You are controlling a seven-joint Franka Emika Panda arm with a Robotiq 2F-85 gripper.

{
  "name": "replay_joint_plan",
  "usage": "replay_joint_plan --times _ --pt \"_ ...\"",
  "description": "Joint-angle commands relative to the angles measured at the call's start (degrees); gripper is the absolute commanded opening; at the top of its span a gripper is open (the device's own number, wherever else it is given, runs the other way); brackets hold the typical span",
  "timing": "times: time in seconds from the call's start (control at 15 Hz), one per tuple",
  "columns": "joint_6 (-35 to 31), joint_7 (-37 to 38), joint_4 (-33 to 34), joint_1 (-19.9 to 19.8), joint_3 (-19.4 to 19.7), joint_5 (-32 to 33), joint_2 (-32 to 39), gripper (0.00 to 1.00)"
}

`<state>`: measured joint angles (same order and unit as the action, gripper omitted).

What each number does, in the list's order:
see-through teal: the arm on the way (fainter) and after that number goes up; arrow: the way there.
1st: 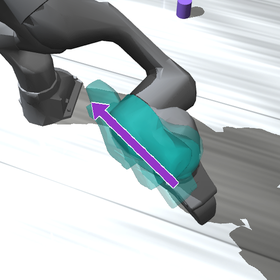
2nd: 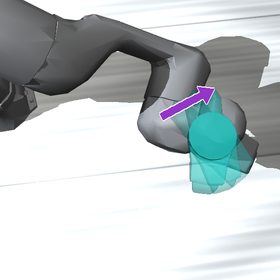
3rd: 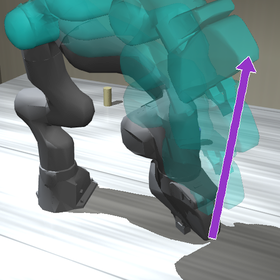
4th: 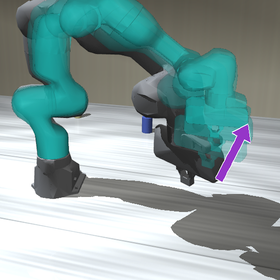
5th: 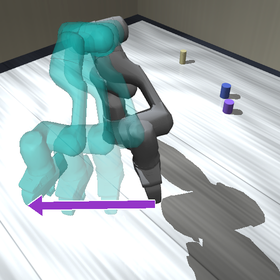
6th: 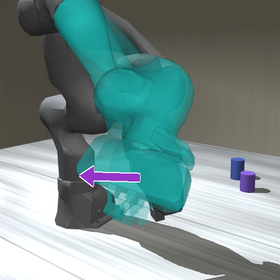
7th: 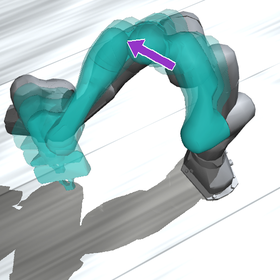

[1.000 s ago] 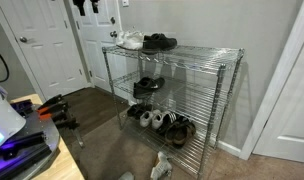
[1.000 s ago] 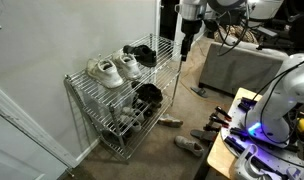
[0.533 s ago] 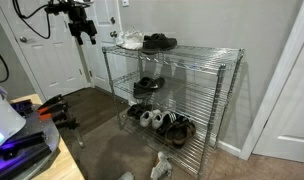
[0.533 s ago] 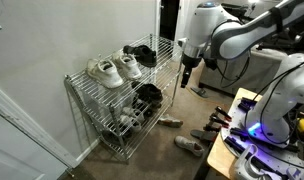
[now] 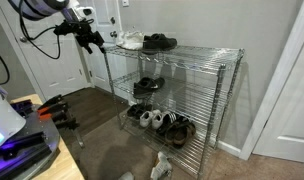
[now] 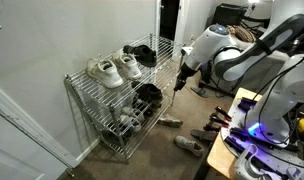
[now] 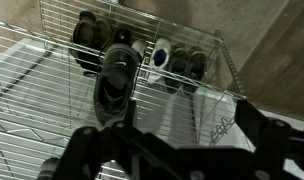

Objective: Move the black shoe on the second shelf to the top shelf

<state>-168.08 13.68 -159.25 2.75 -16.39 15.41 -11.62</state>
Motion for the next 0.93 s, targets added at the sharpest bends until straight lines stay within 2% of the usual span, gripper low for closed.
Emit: replay_joint_plan --times 0.0,0.2,0.33,0.53,0.67,0.73,0.87 --pt "-3.28 7.10 5.68 -10.35 -2.40 11.83 6.62 1.00" --pt "-0.86 13.79 12.15 -14.49 -1.74 20.71 12.96 1.00" --pt "0.36 17.52 15.86 -14.58 -0.74 25.28 17.57 1.00" --pt "2.02 23.11 20.35 -12.58 1.23 30.33 23.47 1.00" --pt "2.71 21.49 22.26 -12.13 0.51 28.19 27.65 1.00" --pt "1.48 20.13 19.62 -13.13 0.50 27.87 23.73 1.00" --pt "1.61 20.13 21.40 -12.56 0.50 27.87 27.12 1.00"
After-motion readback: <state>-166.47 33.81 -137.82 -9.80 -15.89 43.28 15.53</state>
